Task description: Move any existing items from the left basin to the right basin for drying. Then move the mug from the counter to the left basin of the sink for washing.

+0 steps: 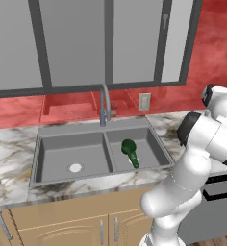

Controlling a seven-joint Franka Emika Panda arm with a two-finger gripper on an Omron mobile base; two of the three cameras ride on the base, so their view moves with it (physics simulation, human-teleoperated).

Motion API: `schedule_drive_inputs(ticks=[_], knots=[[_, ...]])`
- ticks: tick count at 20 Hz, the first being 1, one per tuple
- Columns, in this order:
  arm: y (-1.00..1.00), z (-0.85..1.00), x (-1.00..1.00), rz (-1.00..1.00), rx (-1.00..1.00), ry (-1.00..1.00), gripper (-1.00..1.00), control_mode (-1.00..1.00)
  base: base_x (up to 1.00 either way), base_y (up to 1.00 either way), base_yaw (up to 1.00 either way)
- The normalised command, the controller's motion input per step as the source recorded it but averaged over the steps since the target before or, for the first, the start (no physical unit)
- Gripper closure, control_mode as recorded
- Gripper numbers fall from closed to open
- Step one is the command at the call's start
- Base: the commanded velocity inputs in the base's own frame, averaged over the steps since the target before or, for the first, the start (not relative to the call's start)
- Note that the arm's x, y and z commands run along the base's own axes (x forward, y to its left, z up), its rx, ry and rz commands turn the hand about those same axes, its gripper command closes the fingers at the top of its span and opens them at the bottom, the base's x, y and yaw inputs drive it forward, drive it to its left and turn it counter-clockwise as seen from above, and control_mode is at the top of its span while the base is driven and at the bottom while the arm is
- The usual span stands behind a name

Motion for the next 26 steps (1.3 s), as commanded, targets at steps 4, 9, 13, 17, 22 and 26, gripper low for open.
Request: schedule_drive_inputs(ticks=[4,9,13,17,22,26], knots=[[0.00,-0.61,0.11,0.12,0.13,0.00,-1.00,-1.00,0.00,0.00,0.00],[0.00,-0.32,0.33,0.13,0.06,-0.01,-1.00,-1.00,0.00,0.00,0.00],[0.00,-0.16,0.29,0.16,0.01,-0.07,-1.00,-1.00,0.00,0.00,0.00],[0.00,-0.05,0.27,0.15,0.00,-0.08,-1.00,-1.00,0.00,0.00,0.00],[-0.01,-0.12,0.36,0.11,0.01,-0.04,-1.00,-1.00,0.00,0.00,0.00],[-0.01,-0.14,0.33,0.09,0.01,-0.03,-1.00,-1.00,0.00,0.00,0.00]])
